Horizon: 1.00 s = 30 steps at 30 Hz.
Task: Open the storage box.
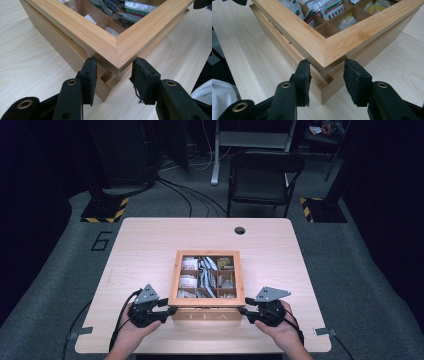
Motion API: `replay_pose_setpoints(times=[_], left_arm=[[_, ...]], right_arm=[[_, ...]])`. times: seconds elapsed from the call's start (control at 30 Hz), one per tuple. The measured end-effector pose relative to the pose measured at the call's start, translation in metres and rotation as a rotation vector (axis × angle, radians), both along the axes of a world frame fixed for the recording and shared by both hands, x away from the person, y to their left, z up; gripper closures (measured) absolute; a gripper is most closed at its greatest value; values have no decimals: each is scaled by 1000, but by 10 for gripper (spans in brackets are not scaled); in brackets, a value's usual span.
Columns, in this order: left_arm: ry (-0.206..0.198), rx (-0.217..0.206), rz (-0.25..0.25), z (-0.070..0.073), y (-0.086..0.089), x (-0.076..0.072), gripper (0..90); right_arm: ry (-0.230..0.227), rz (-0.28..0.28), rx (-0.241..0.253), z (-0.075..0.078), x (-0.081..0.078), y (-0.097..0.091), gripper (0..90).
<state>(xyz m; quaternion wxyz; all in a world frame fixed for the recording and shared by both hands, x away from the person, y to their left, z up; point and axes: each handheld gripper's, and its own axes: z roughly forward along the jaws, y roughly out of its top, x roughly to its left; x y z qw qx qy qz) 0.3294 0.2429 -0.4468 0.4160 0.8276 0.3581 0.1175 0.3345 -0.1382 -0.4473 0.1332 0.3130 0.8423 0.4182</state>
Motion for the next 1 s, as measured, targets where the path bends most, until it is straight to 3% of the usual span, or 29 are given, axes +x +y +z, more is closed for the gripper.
replay_pose_setpoints(times=[0.33, 0.43, 0.77, 1.0], left_arm=[[-9, 18, 21, 10, 1, 4, 452], [-18, 2, 28, 14, 1, 4, 434], [-58, 24, 4, 32, -1, 9, 426], [-79, 29, -4, 46, -2, 14, 420]], right_arm=[[-35, -10, -19, 10, 2, 0, 479], [-41, -16, -15, 15, 4, 1, 456], [-74, 18, -53, 35, 10, 7, 411], [-84, 24, -28, 47, 17, 5, 412]])
